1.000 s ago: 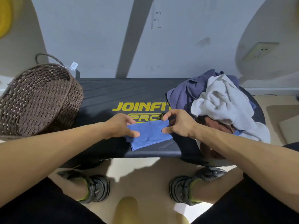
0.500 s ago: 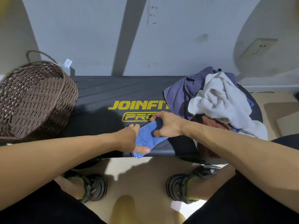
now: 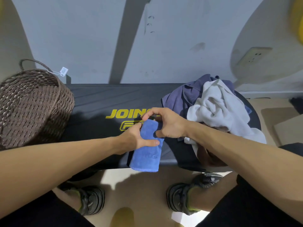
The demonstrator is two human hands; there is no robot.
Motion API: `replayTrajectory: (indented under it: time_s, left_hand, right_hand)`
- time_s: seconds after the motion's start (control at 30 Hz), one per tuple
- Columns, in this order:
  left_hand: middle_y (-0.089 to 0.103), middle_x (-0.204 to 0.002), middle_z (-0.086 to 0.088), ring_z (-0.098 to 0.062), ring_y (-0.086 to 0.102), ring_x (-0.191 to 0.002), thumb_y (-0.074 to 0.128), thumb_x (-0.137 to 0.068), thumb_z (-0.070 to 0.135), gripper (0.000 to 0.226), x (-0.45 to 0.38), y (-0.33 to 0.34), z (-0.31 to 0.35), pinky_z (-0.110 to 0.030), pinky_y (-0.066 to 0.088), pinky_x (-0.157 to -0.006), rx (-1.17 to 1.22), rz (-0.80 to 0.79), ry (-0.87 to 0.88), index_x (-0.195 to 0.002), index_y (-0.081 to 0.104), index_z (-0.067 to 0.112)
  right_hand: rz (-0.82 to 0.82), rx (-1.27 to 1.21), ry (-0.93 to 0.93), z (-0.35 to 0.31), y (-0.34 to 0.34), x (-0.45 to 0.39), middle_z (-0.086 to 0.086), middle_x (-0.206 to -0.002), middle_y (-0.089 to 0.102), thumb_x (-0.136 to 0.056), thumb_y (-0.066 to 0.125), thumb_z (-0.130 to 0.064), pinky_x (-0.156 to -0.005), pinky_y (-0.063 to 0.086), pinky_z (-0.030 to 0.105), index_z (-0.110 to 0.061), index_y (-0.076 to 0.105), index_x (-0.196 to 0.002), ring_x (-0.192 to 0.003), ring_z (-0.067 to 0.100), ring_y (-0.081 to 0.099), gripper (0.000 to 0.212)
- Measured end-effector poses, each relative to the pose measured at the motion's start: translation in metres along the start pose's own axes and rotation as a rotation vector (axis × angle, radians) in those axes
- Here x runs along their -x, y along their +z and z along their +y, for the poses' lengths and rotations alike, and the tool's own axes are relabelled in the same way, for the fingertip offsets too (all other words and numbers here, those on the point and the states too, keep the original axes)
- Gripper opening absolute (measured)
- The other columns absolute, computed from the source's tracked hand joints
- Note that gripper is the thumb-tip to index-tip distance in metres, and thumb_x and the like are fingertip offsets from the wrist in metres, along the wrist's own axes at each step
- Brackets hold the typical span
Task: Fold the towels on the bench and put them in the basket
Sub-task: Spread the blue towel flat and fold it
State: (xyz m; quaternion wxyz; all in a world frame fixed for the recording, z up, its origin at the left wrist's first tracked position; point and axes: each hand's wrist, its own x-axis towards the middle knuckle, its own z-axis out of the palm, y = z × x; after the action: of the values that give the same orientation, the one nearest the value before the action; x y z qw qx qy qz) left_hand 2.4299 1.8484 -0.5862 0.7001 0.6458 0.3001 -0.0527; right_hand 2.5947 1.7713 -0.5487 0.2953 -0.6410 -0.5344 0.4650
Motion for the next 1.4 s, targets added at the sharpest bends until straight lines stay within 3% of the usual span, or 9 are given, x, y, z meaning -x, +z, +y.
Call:
replayTrajectory:
  time_s: [0.2,0.37,0.53,0.7,0.87,1.03,1.2,1.3,1.4]
  left_hand:
    - [0.071,-0.115,-0.014,-0.029,0.069,-0.106,0.07,-0.086,-0.001,0.039,0.001,-0.021,0.035,-0.037,0.056,-0.086,0.238,0.036,0.04,-0.123,0.062,0.008]
    - [0.066,-0.116,-0.025,-0.034,0.069,-0.099,0.06,-0.093,0.008,0.031,0.014,-0.037,0.076,-0.038,0.059,-0.074,0.359,0.039,0.065,-0.122,0.057,-0.003]
    - [0.054,-0.117,-0.028,-0.038,0.056,-0.109,0.062,-0.087,0.032,0.054,0.032,-0.052,0.103,-0.055,0.039,-0.103,0.432,0.041,0.079,-0.124,0.052,-0.007]
    - [0.063,-0.109,-0.015,-0.03,0.06,-0.102,0.074,-0.077,0.032,0.058,0.045,-0.077,0.125,-0.042,0.046,-0.087,0.179,0.054,0.179,-0.127,0.058,0.007]
    - [0.072,-0.115,-0.001,-0.016,0.066,-0.112,0.075,-0.073,0.051,0.052,0.061,-0.098,0.135,-0.042,0.05,-0.103,-0.326,-0.007,0.158,-0.12,0.063,0.033]
    - [0.067,-0.102,0.014,0.001,0.062,-0.095,0.058,-0.088,0.05,0.024,0.077,-0.101,0.13,-0.014,0.047,-0.084,-0.457,0.051,0.254,-0.108,0.065,0.04]
    - [0.061,-0.08,0.018,0.002,0.055,-0.075,0.05,-0.089,0.054,0.03,0.108,-0.131,0.126,-0.012,0.045,-0.071,-0.442,0.264,0.316,-0.095,0.061,0.026]
    - [0.058,-0.088,-0.003,-0.01,0.051,-0.083,0.049,-0.092,0.053,0.036,0.133,-0.165,0.115,-0.034,0.044,-0.081,-0.399,0.395,0.339,-0.095,0.059,0.019]
    - [0.066,-0.093,-0.006,-0.009,0.055,-0.089,0.054,-0.093,0.051,0.035,0.163,-0.206,0.101,-0.034,0.044,-0.086,-0.34,0.466,0.331,-0.097,0.061,0.017]
  right_hand:
    - [0.388,-0.168,0.133,-0.013,-0.003,-0.004,-0.008,-0.127,0.057,-0.079,0.073,-0.017,-0.088,0.048,0.024,-0.017,0.049,-0.13,-0.111,0.007,0.059,0.056]
    - [-0.019,-0.798,0.256,-0.023,0.007,0.001,0.011,-0.12,0.069,-0.08,0.077,-0.034,-0.1,0.051,0.047,-0.008,0.057,-0.128,-0.113,0.03,0.066,0.058]
    - [0.007,-0.526,0.185,-0.047,0.007,0.002,0.01,-0.11,0.072,-0.068,0.074,-0.01,-0.1,0.051,0.051,-0.009,0.064,-0.115,-0.109,0.029,0.067,0.049]
    - [-0.028,-0.327,0.144,-0.061,-0.001,0.013,-0.001,-0.09,0.069,-0.067,0.071,-0.005,-0.086,0.054,0.037,-0.013,0.065,-0.102,-0.085,0.015,0.066,0.036]
    - [-0.076,-0.054,0.113,-0.072,0.004,0.022,-0.009,-0.115,0.069,-0.078,0.08,-0.041,-0.098,0.052,0.04,-0.026,0.058,-0.123,-0.108,0.013,0.066,0.052]
    - [0.008,0.042,0.04,-0.087,0.027,0.027,-0.023,-0.113,0.056,-0.081,0.06,-0.07,-0.088,0.05,0.023,-0.052,0.047,-0.111,-0.103,-0.008,0.058,0.038]
    - [-0.042,-0.203,-0.015,-0.116,0.058,0.009,0.022,-0.107,0.066,-0.092,0.047,-0.064,-0.089,0.054,0.053,-0.005,0.057,-0.113,-0.092,0.037,0.067,0.064]
    - [-0.069,-0.207,-0.037,-0.141,0.079,-0.02,0.028,-0.118,0.061,-0.1,0.04,-0.053,-0.096,0.048,0.059,0.003,0.054,-0.116,-0.108,0.042,0.061,0.059]
    - [-0.151,-0.187,-0.08,-0.164,0.102,-0.056,0.028,-0.108,0.064,-0.104,0.038,-0.045,-0.08,0.059,0.055,-0.001,0.058,-0.108,-0.089,0.032,0.067,0.049]
